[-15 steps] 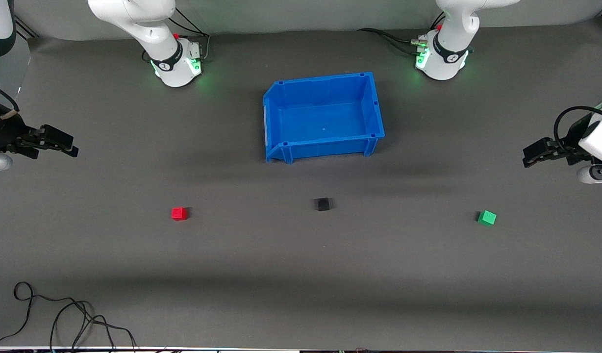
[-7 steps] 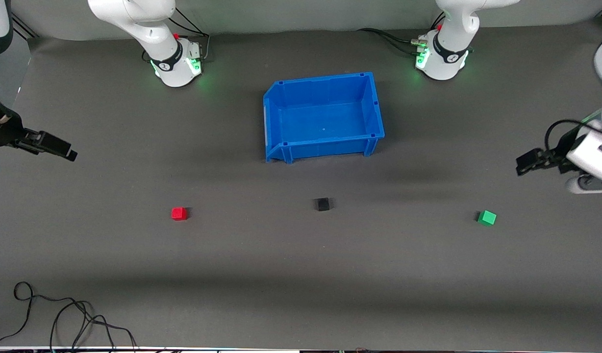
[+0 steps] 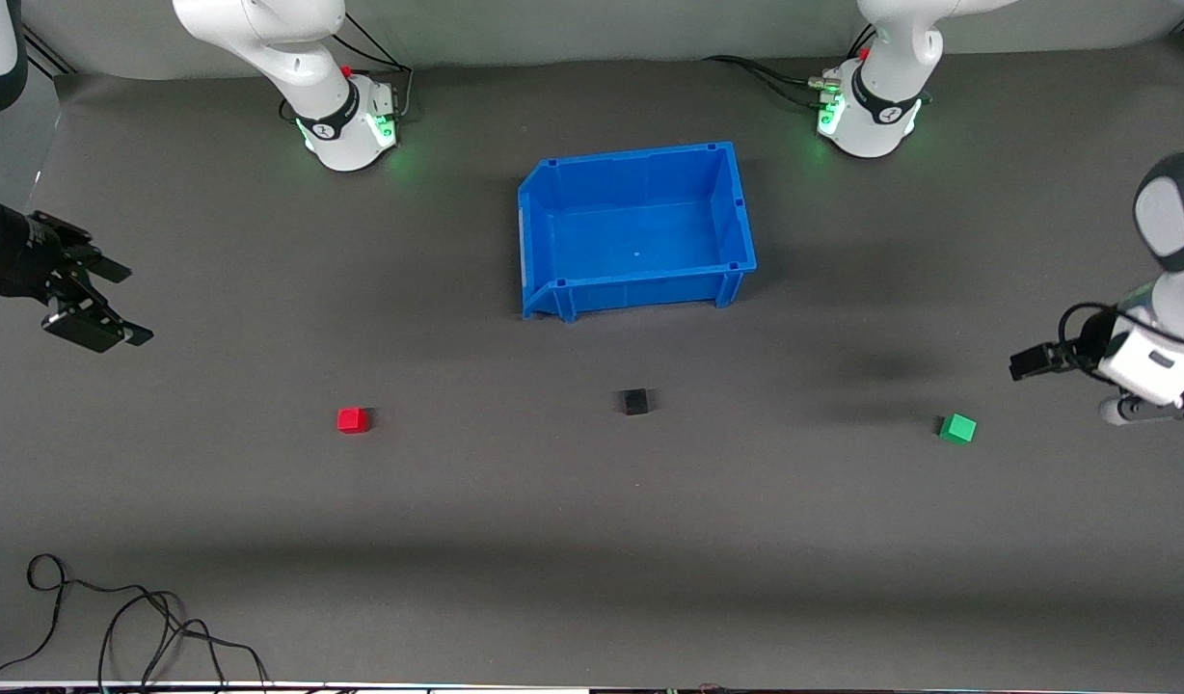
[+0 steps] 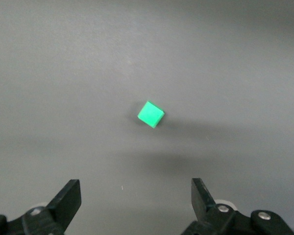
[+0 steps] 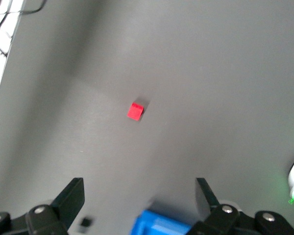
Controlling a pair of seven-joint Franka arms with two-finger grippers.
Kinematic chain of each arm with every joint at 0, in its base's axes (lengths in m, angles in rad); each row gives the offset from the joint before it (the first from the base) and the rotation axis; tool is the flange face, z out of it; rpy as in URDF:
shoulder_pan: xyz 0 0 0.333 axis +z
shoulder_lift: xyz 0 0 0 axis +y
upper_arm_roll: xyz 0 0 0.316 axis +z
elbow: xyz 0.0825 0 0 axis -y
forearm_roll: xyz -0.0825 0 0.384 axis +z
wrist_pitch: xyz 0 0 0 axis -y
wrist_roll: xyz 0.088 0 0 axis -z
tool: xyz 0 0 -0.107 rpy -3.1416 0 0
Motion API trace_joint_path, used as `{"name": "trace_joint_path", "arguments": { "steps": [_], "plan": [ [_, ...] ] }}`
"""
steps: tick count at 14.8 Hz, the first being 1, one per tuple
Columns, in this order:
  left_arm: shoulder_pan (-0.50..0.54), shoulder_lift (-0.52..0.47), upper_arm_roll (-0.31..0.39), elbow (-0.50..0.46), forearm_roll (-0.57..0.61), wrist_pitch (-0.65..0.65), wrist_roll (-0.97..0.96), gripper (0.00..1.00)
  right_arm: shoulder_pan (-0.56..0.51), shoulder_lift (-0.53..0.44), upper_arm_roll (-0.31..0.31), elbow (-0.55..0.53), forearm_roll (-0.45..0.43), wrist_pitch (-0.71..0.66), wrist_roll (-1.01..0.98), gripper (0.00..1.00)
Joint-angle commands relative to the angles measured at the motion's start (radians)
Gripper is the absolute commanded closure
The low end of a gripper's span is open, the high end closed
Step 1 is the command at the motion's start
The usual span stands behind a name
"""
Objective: Attach green and red cubes to black cube
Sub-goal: 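Lower the right gripper onto the red cube while the left gripper lowers onto green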
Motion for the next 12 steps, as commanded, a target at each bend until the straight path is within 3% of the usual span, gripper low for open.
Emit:
{"name": "trace_joint_path", "arguments": {
  "steps": [1, 4, 6, 8, 12],
  "plan": [
    [-0.008, 0.111, -0.006, -0.004, 0.022, 0.116, 0.011, 0.0, 0.003, 0.072, -0.015, 0.028, 0.093, 0.0, 0.146, 0.0],
    [-0.022, 0.201, -0.009, 0.007, 0.104, 0.147, 0.032, 0.0, -0.02, 0.157, -0.019, -0.001, 0.183, 0.04, 0.143, 0.0],
    [-0.024, 0.255, -0.011, 0.01, 0.105, 0.221, 0.043, 0.01, -0.02, 0.192, -0.021, -0.093, 0.223, 0.153, 0.133, 0.0],
    [-0.022, 0.324, -0.015, 0.024, 0.101, 0.271, 0.046, 0.08, -0.014, 0.224, -0.021, -0.188, 0.252, 0.306, 0.12, 0.0],
    [-0.022, 0.416, -0.015, 0.1, 0.098, 0.276, 0.081, 0.11, 0.0, 0.339, -0.021, -0.285, 0.364, 0.505, 0.005, 0.0]
  ]
}}
